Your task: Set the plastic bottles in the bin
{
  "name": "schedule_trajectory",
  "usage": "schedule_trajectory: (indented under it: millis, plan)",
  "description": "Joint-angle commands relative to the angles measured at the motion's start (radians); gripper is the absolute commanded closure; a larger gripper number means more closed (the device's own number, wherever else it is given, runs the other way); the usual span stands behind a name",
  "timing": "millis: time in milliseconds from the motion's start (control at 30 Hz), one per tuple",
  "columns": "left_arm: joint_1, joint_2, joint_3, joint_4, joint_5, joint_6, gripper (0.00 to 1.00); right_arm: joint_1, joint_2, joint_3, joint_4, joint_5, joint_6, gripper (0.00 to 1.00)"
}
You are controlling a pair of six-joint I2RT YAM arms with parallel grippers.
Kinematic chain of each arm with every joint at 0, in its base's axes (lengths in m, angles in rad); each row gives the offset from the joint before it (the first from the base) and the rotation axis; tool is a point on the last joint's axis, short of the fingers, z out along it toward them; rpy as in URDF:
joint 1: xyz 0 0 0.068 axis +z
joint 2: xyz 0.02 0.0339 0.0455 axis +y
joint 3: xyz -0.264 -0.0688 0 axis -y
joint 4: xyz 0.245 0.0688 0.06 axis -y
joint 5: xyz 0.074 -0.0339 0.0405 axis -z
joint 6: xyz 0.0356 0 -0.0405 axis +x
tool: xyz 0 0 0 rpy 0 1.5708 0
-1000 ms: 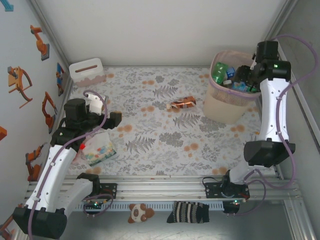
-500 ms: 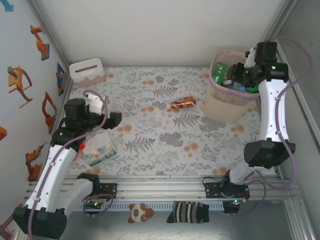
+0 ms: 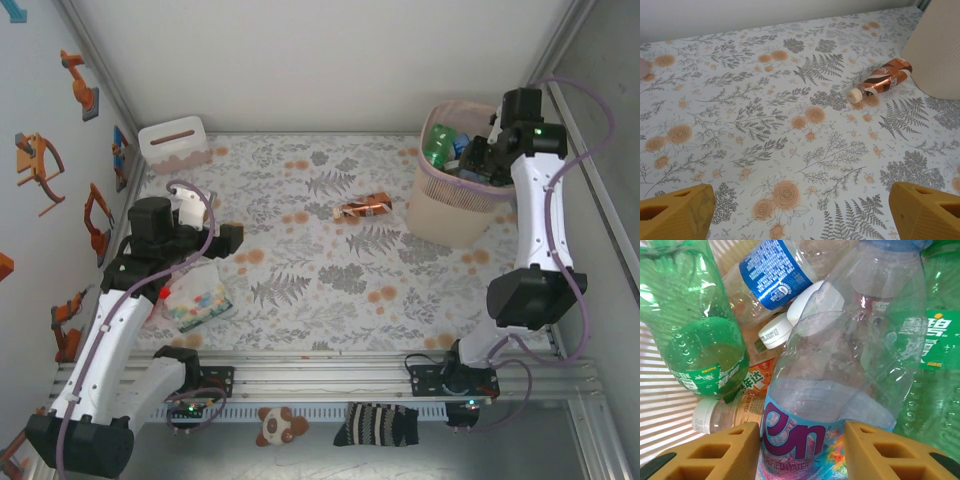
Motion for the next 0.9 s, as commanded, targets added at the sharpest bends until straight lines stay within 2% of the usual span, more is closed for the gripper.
schedule_trajectory:
  millis: [0, 433, 700, 867]
  plan:
    - [0.006, -0.001, 0.017, -0.007, 0.012, -0.001, 0.11, 0.017, -0.047, 0.064, -0.045, -0.018, 0.000, 0.54]
    - [0.007, 0.021, 0.018, -0.004, 0.035, -0.003, 0.11, 0.176, -0.089, 0.124, -0.064, -0.065, 0.046, 0.56]
    - [0.001, 0.107, 0.058, -0.023, 0.114, -0.011, 0.20, 0.352, -0.080, 0.077, -0.027, -0.053, 0.074, 0.58]
    - [-0.001, 0.136, 0.070, -0.033, 0.134, -0.010, 0.21, 0.459, -0.057, 0.028, 0.021, 0.002, 0.112, 0.58]
